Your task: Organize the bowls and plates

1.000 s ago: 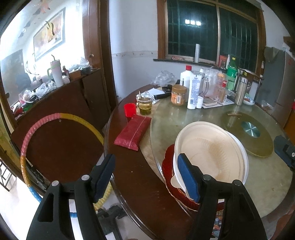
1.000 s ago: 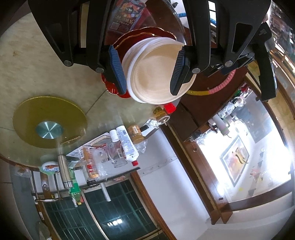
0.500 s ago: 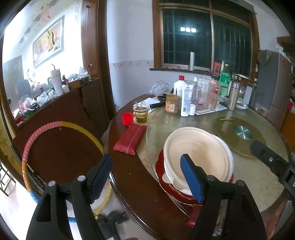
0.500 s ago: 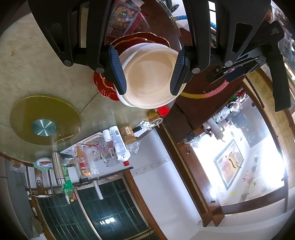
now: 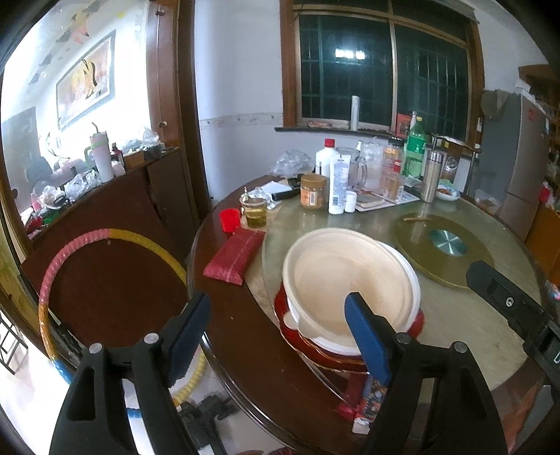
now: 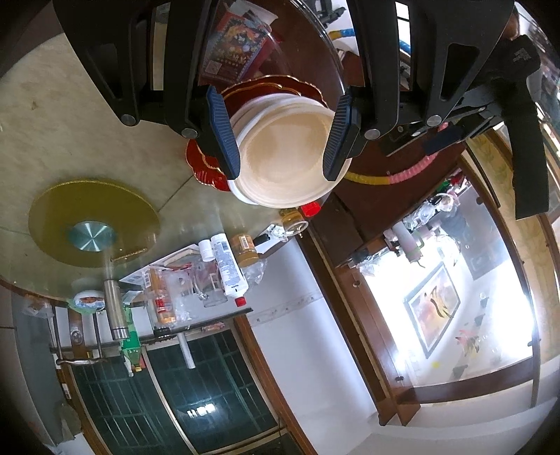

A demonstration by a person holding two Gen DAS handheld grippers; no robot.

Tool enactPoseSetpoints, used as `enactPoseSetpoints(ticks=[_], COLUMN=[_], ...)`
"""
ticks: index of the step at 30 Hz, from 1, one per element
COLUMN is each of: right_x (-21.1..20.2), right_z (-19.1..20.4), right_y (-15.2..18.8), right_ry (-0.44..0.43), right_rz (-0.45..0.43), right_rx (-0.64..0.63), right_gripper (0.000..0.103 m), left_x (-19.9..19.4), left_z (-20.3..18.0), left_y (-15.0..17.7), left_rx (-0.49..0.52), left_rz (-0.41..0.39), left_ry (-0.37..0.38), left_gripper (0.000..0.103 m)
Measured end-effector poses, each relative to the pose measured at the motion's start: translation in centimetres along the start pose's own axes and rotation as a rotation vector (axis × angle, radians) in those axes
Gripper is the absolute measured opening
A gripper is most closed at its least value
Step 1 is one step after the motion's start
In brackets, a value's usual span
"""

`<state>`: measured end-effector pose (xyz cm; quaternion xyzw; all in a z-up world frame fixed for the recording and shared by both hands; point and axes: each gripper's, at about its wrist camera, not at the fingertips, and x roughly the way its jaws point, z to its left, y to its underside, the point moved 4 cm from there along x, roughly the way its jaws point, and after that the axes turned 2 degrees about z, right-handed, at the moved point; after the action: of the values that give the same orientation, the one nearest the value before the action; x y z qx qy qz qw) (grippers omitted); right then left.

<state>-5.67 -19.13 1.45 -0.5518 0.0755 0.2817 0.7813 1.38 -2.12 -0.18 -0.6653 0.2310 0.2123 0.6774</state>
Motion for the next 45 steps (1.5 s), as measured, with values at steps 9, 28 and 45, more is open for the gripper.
enactPoseSetpoints(ticks=[9, 28, 45], right_x=[-1.0, -3.8, -4.4], right_z=[-0.2, -0.2, -0.1], right_y=[0.9, 1.7, 1.3], right_ry=[-0.009, -0.03, -0.036], right_rz=[0.002, -0.016, -0.019], right_rx=[0.0, -0.021, -0.033], right_gripper=[0.05, 0.05, 0.05], left_x=[-0.4, -2.6, -3.1], left_z=[-1.6, -2.8, -2.9], left_y=[1.2, 2.5, 2.3], left_rx=[0.012, 0.016, 0.008], left_rz=[0.048, 0.04, 0.045], left_ry=[0.015, 0.0, 0.012], left_gripper=[0.079, 0.079, 0.079])
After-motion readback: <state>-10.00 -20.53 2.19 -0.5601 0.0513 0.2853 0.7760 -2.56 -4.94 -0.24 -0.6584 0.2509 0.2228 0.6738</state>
